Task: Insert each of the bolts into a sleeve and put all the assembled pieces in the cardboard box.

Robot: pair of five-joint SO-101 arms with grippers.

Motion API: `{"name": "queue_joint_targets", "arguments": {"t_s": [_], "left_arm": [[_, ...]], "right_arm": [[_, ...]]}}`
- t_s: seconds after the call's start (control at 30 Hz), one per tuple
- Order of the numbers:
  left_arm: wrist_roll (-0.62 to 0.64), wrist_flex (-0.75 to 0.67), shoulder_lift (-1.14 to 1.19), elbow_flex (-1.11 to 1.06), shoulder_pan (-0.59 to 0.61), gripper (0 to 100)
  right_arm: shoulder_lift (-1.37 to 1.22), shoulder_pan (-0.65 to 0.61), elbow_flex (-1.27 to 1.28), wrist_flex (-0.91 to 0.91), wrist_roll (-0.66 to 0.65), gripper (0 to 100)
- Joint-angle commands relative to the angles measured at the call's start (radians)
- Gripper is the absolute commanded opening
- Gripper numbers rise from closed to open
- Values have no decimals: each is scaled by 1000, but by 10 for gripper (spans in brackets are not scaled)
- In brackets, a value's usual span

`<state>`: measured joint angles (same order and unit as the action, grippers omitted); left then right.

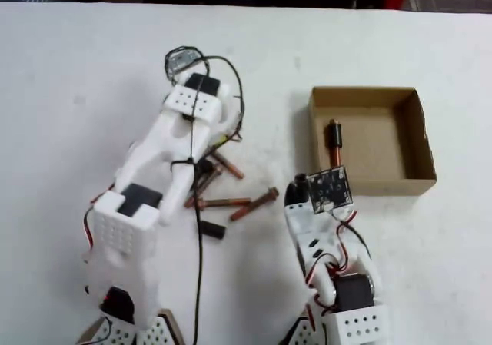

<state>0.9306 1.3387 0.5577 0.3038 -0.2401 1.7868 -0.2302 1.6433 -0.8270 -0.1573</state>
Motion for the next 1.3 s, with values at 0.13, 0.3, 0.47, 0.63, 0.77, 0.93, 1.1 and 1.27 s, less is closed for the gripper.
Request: {"name": "queue_joint_targets", "arguments": {"t_s": [0.13,0.3,0.47,0.63,0.77,0.93,1.1,1.27], "left_arm": [[2,-23,-68,9,-12,28],[-12,-3,-77,11,-16,27],[-192,71,-84,21,-19,28],[-278,216,-110,135,-2,29],[-278,239,-93,166,-5,131],[-276,239,-39,166,-10,320],[-276,184,45,175,-10,278],[-276,143,90,175,-10,194]], "right_arm": [[13,-1,-8,-2,-20,24],[13,-1,-8,-2,-20,24],[13,-1,-8,-2,-21,24],[13,-1,-8,-2,-21,24],[13,-1,-8,-2,-23,24],[13,-1,-8,-2,-23,24],[13,-1,-8,-2,-23,24],[13,-1,-8,-2,-25,24]]}}
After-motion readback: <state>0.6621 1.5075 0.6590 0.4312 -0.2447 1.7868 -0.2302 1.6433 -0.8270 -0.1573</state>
